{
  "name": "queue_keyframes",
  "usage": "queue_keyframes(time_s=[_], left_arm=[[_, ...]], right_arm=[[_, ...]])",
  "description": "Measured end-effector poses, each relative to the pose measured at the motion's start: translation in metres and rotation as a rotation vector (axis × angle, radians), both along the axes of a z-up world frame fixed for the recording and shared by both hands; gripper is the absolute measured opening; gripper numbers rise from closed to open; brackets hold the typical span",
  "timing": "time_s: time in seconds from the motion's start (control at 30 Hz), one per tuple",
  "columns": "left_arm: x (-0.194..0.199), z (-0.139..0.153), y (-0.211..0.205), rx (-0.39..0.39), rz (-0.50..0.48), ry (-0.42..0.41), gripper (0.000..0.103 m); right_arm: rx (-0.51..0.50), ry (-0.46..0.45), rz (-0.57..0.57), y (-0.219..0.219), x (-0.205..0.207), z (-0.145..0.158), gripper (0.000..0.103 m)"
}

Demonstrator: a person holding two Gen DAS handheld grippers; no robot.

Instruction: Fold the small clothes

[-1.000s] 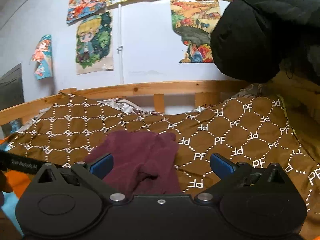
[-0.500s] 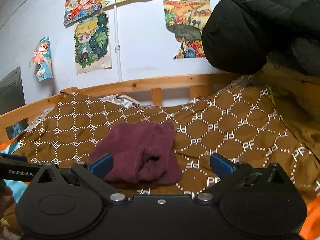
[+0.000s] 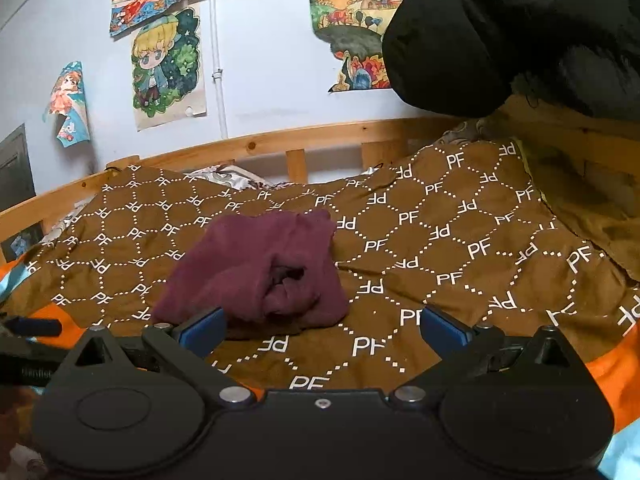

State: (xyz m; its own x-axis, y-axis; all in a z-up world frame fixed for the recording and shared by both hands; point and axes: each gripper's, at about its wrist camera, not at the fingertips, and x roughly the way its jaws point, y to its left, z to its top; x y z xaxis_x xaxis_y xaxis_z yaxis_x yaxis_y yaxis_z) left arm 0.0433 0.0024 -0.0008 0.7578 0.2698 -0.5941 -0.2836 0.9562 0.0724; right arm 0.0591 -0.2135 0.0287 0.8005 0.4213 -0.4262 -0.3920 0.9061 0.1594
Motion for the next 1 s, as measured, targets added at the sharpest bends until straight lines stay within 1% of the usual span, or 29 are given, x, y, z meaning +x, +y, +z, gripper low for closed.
queue_keyframes(time_s=[0.1,0.23,0.5,0.7,1.0], left_arm=[[0.0005,-0.0023,0.0011,-0.014,-0.001,-0.008,0.103],[-0.0001,-0.0026,0.0041,-0.033,0.009,-0.013,0.103],[-0.0006,-0.0007,0.0024,-0.029,0.009,-0.020,0.103],[-0.0005,0.0009,0.0007,-0.021,0.004,-0.026,0.103],[-0.0007,0.0010,-0.0009,-0.012,0.001,-0.025,0.103]], right_arm=[[-0.006,-0.021,-0.008,0.0001,0.0009,-0.0029,0.102],[-0.010,-0.018,-0.015,-0.0011,0.0048,-0.0063,0.102],[-0.012,-0.007,-0.018,-0.0007,0.0061,-0.0093,0.102],[-0.016,-0.023,-0.013,-0.0002,0.0041,-0.0081,0.102],[-0.010,-0.018,-0.027,-0.0040,0.0056,-0.0080,0.102]])
